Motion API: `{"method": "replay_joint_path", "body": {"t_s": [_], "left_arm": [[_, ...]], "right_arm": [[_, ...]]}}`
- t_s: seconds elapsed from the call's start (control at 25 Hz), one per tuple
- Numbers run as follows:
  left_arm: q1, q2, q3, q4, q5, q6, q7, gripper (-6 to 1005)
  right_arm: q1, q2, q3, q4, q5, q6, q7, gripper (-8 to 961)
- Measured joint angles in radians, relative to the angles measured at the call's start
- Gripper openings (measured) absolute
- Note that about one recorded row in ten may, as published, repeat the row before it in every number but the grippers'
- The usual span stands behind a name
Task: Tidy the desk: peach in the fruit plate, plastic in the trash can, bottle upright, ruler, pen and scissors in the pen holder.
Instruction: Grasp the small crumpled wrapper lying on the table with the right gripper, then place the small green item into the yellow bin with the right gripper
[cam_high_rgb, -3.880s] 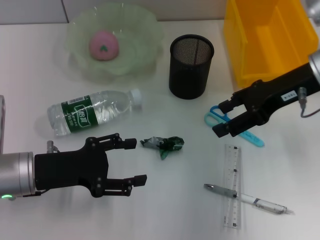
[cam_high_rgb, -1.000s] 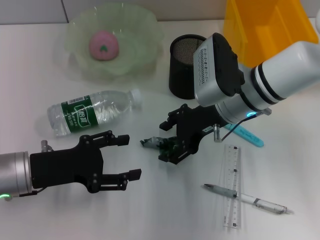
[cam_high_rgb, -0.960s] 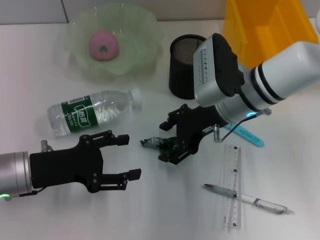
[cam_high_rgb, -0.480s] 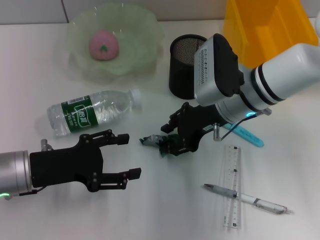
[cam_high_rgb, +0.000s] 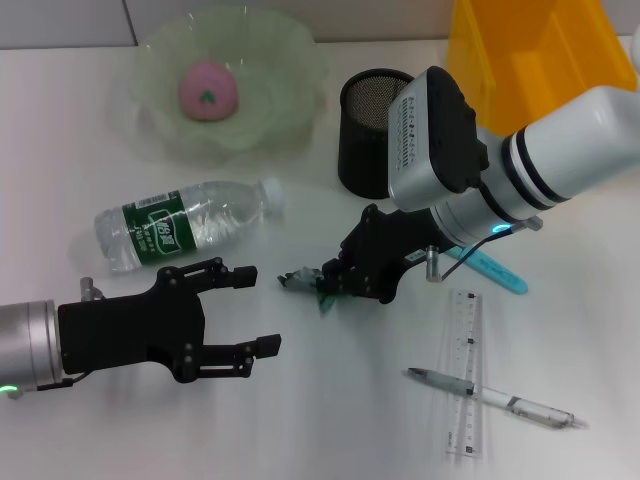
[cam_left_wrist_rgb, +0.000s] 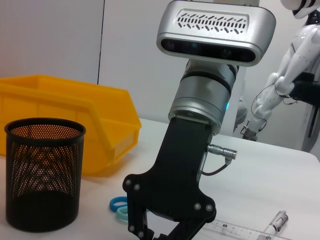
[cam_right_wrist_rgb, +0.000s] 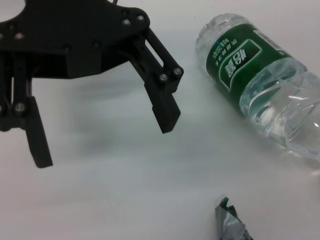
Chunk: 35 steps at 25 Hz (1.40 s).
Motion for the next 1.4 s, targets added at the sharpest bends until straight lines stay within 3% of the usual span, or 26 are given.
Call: {"method": "replay_joint_path", "body": {"t_s": [0.24,0.92,1.2,1.4], "left_arm": [[0.003,0.001,-0.001,0.0,-0.001,0.0,0.0,803],[0.004,-0.002,-0.012,0.0,0.005,-0.001,0.002,799],[0.008,0.0,-0.013,0.0,0.001,-0.005,0.002,797],[0.009,0.0,-0.034,0.0,0.003,-0.007,0.002,796]], "right_arm": [[0.0,0.0,0.0,-0.001,0.0,-0.004,0.0,96],[-0.011,0.0,0.006,-0.024,0.0,-0.021,0.007,80],[-0.106,-0.008,0.017,-0.186,0.01,-0.079,0.045,81],[-0.177,-0.008,0.087,-0.26,0.01,-0.134,0.045,81]]}}
